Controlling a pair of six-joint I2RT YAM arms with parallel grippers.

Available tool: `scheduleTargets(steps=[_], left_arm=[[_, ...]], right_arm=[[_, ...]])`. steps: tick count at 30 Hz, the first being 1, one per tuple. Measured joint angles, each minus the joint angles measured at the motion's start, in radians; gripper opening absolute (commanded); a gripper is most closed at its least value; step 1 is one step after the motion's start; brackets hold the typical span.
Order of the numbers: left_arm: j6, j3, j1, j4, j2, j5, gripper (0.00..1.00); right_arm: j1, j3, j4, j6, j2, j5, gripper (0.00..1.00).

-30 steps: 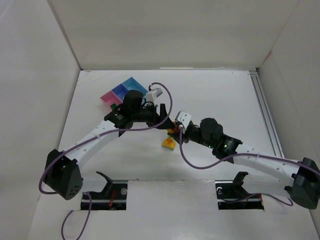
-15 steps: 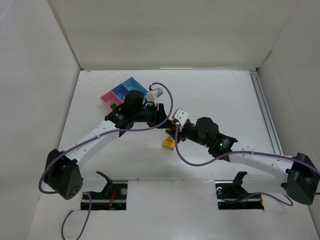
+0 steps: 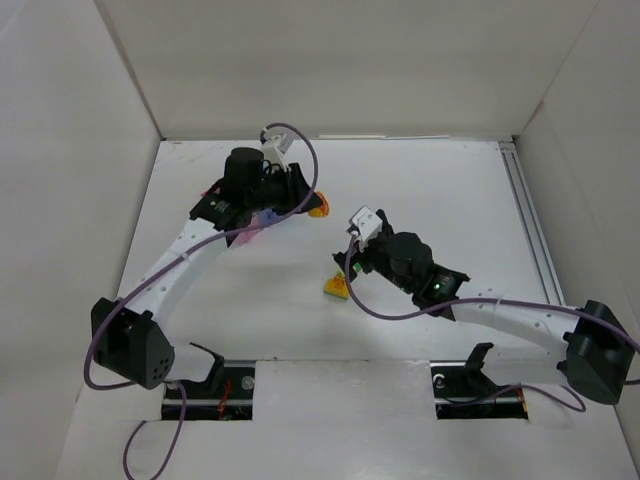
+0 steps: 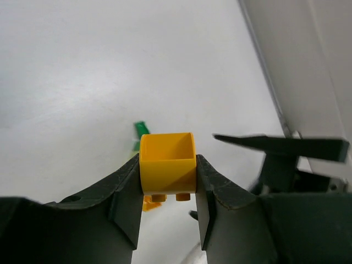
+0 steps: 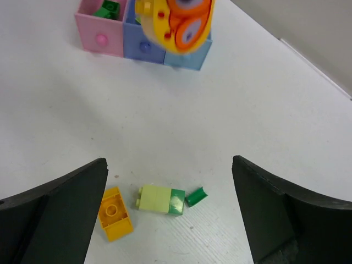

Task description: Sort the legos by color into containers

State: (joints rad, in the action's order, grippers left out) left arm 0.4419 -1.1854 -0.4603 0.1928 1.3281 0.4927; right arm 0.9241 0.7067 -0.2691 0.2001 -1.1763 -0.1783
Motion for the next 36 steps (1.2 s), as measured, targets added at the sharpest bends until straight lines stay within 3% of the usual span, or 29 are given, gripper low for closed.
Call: scheduleTargets(steps=[6, 10, 14, 19, 23, 36], left_arm=[[0.004, -0.16, 0.08, 0.091, 0.153, -0.272, 0.01], [0.012, -0.333, 0.105, 0.141, 0.327, -0.474, 0.0], [0.013, -0.445, 0.141, 0.179, 0.451, -0.581, 0.0], [0.023, -0.517, 0.229, 0.188, 0.556, -0.611, 0.0], [0.028, -0.526, 0.283, 0.182, 0.597, -0.6, 0.06], [0.072, -0.602, 0.272, 0.117, 0.73, -0.545, 0.09]], right_arm=[[-0.021, 0.045, 0.054, -0.037, -0.073, -0.063, 0.99], [-0.122, 0.069, 0.092, -0.104, -0.111, -0.063, 0.99], [-0.261, 0.071, 0.119, -0.161, -0.133, -0.035, 0.99], [-0.364, 0.071, 0.155, -0.196, -0.127, -0.024, 0.99], [-0.401, 0.071, 0.159, -0.199, -0.114, -0.018, 0.99], [-0.457, 0.071, 0.18, -0.201, -0.138, 0.013, 0.99]])
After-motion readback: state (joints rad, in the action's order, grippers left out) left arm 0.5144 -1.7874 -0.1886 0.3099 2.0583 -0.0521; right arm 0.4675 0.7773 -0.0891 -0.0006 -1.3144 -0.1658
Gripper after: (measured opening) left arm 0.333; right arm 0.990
